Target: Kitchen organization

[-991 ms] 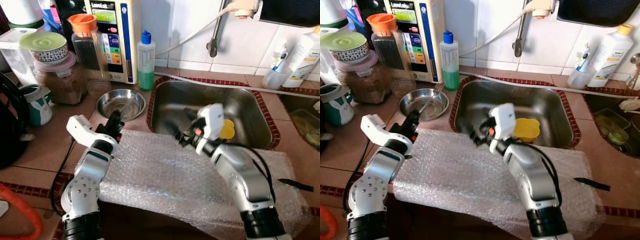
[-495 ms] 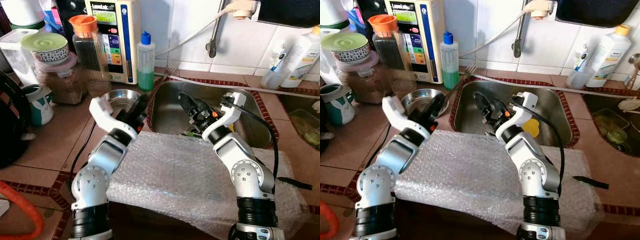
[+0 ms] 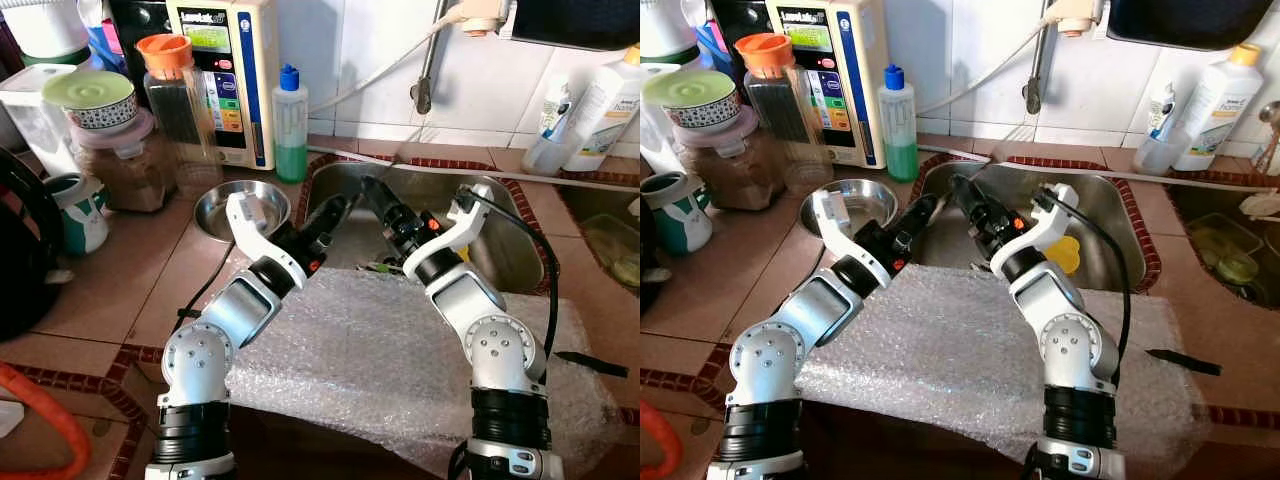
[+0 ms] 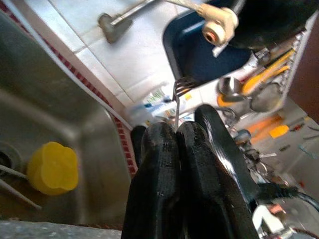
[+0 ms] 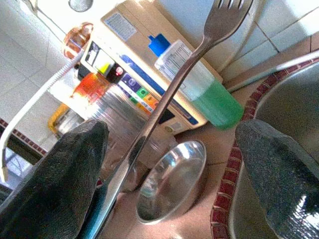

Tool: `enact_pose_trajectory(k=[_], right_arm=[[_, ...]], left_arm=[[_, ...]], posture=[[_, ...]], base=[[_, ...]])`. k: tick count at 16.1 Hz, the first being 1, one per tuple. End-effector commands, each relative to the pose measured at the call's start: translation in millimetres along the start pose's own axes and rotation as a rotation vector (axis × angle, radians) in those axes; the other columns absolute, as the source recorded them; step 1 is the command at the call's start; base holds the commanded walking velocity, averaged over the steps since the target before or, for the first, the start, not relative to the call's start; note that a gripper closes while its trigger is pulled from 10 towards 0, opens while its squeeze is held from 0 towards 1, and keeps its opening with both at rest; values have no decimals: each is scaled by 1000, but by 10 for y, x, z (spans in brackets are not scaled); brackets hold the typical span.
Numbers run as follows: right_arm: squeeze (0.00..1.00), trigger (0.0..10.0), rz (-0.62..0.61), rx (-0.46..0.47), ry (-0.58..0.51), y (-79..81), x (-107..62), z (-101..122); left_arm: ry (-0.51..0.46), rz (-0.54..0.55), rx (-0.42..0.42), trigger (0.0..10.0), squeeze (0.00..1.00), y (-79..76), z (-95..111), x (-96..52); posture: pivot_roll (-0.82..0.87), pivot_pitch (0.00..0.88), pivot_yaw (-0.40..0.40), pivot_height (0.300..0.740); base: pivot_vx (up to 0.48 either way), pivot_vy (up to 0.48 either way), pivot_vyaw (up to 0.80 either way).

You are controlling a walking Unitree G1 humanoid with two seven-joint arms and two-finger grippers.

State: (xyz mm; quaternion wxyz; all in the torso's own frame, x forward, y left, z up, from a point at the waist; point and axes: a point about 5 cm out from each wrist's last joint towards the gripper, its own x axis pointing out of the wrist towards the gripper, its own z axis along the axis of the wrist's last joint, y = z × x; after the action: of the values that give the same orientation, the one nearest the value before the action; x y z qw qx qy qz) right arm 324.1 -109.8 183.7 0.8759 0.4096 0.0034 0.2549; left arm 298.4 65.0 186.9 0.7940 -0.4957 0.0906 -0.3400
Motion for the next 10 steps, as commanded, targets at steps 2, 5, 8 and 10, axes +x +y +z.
enact_pose_trajectory(k=[2,5,8,10], right_arm=[[0,10000,-11,15,-12,7,43,17],[0,0,-47,24,-41,-46,81,22],[0,0,-66,24,-58,-74,125,51],[0,0,-111,49,-87,-138,147,90]], left_arm=[[45,-55,7,0,0,-91,-20,26],[81,-45,17,0,0,-64,-40,-5],[87,-49,21,0,0,-65,-29,-8],[95,-53,20,0,0,-72,-32,-11]], posture=[[-27,0,55,740],[-16,0,60,740],[-12,0,63,740],[-11,0,65,740]], base=[[0,0,0],[0,0,0],[0,0,0],[0,0,0]])
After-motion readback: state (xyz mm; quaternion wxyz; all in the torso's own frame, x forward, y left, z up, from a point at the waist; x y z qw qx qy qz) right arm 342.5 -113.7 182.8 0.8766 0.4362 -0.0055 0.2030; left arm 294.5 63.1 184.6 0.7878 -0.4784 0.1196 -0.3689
